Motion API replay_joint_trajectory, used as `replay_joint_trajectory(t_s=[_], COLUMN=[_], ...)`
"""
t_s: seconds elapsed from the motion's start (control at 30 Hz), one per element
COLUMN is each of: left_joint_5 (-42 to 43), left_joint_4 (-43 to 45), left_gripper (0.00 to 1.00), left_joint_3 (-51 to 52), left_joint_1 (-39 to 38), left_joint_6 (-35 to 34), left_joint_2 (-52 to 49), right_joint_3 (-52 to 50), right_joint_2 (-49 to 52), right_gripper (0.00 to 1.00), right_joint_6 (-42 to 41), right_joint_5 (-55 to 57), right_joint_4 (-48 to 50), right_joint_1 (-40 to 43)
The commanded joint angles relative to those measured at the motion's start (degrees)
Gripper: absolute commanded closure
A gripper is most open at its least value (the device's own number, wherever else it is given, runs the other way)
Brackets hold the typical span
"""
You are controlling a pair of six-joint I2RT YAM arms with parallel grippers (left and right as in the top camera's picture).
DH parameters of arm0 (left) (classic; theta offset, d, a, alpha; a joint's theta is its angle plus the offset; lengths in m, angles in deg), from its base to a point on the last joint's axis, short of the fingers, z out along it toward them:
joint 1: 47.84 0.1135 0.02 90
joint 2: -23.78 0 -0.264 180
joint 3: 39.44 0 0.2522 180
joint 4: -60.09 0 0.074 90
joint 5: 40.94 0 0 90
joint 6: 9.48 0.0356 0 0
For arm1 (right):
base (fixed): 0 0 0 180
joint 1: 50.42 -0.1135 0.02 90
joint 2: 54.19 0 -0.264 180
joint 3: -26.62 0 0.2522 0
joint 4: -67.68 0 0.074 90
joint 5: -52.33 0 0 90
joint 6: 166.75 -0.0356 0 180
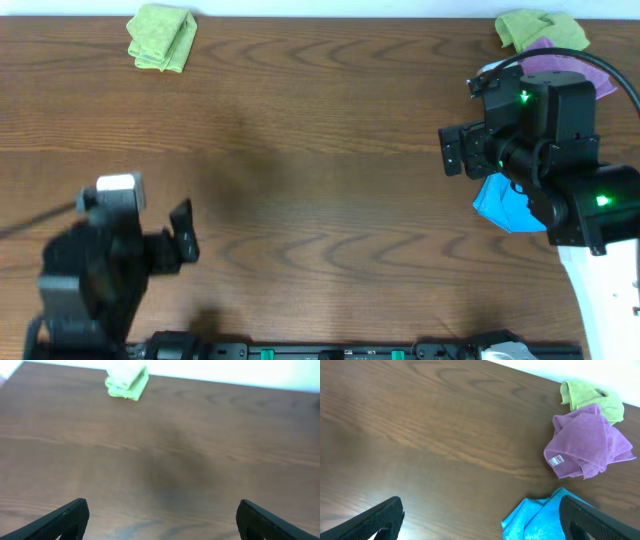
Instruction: Fold the cloth
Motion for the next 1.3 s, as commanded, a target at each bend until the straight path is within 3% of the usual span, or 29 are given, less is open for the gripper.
replay_joint_trajectory(t_s=[0.0, 0.17, 0.5, 1.27], left_joint_5=[-1.7, -1.7, -1.7, -4.2], left_joint_4=[0.9, 1.6, 7.8, 28.7], left_gripper=[0.05, 0.05, 0.05, 0.05], left_joint_3=[6.6, 15.8, 31.0, 52.9], left_joint_1=[1.3, 3.9, 4.5, 4.5], left_joint_6=[2.1, 2.4, 2.4, 2.2], left_joint_2=[8.4, 21.2, 33.6, 34.5], right_joint_3=[-0.4, -0.4, -0.4, -0.4], right_joint_2=[0.0, 0.0, 0.0, 0.0], right_gripper=[0.01, 0.01, 0.01, 0.01], right_joint_6=[0.8, 0.8, 0.8, 0.8], right_joint_5=[0.6, 0.6, 0.6, 0.6], right_joint_4=[-0.1, -0.1, -0.1, -0.1], right_joint_1=[0.1, 0.1, 0.1, 0.1])
